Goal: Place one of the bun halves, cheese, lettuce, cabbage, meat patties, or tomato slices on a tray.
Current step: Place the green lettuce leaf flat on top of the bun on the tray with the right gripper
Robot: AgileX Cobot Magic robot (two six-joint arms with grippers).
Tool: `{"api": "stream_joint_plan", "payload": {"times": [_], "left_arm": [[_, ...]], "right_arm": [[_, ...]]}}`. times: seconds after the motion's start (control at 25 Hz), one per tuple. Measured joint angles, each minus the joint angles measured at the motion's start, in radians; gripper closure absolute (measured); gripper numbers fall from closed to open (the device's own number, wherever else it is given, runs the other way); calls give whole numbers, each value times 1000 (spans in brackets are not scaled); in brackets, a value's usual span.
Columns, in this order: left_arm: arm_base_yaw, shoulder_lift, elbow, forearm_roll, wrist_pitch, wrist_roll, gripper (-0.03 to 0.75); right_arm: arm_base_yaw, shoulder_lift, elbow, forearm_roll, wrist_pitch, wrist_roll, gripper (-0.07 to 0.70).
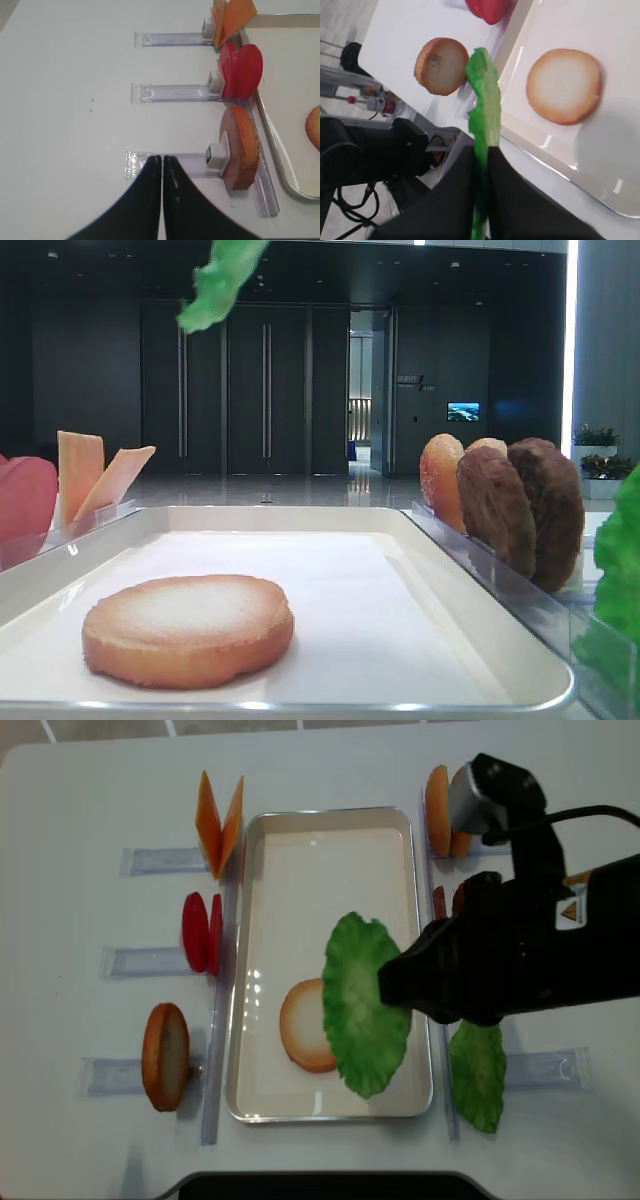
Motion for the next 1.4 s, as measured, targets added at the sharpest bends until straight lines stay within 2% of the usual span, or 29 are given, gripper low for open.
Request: {"api": "stream_joint_plan", "payload": {"times": [0.24,0.36,0.64,0.96,1.4], "left_arm": [[0,0,0,0,0,0,715],[0,0,0,0,0,0,715],[0,0,0,0,0,0,715],[0,0,0,0,0,0,715],[0,0,0,0,0,0,715]], "right_arm": [[0,163,0,362,-14,-388,604],[0,246,0,506,-30,-544,604],[-1,420,0,671,-37,-803,604],[-49,495,0,796,-56,-989,604],[-71,495,0,835,-54,-1026,604]]}}
